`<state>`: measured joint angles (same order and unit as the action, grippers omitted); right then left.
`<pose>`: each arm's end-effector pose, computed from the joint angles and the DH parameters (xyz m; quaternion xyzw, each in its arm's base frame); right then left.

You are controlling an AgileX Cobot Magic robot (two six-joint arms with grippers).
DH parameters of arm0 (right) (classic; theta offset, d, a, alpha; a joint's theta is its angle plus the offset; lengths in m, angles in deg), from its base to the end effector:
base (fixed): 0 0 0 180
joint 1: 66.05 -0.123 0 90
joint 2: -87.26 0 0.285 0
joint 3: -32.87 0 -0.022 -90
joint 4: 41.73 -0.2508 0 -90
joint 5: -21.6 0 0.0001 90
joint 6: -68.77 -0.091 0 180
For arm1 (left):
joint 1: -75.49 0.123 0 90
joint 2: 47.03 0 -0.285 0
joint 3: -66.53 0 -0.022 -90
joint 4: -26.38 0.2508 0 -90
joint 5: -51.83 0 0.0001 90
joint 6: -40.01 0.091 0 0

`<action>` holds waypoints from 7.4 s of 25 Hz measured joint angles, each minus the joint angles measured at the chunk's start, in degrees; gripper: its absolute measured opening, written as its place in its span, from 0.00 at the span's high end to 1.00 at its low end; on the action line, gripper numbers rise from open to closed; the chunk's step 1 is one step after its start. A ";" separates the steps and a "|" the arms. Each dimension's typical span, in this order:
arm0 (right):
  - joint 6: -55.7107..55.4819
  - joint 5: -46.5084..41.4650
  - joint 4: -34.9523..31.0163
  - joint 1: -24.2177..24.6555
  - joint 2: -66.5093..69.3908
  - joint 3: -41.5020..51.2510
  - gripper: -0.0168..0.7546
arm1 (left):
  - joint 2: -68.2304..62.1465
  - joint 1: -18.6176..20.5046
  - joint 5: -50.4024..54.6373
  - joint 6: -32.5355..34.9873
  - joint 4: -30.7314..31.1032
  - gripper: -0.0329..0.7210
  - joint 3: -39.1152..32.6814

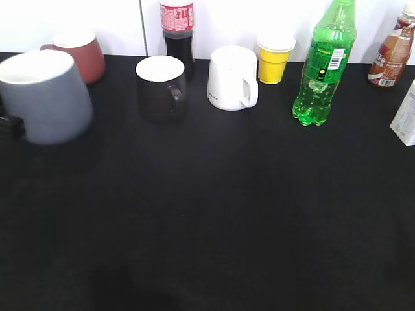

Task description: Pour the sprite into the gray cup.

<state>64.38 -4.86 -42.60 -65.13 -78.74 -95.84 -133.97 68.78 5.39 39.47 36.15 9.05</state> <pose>0.0331 0.0001 0.3139 0.0358 0.7169 0.0282 0.6957 0.2350 -0.0389 0.2031 0.1251 0.7462 -0.0494 0.6520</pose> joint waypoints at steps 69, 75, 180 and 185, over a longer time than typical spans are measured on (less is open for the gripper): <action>84.02 77.42 5.54 -33.76 92.69 -18.99 0.41 | -3.58 -15.05 -2.50 -0.26 11.73 0.88 0.00; 89.77 78.00 5.31 -33.76 92.69 -18.99 0.41 | -3.58 -15.05 -3.32 -0.26 11.80 0.88 0.00; 6.30 -27.99 -6.82 -21.14 52.78 -17.46 0.21 | 37.58 -2.59 112.46 6.89 -15.57 0.39 19.43; 3.08 -31.96 -2.71 -21.14 27.94 -12.21 0.21 | 54.45 -2.59 113.47 6.89 -16.94 0.39 19.43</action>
<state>67.45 -36.82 -45.31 -86.26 -50.80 -108.05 -79.52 66.19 118.87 46.36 19.21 28.48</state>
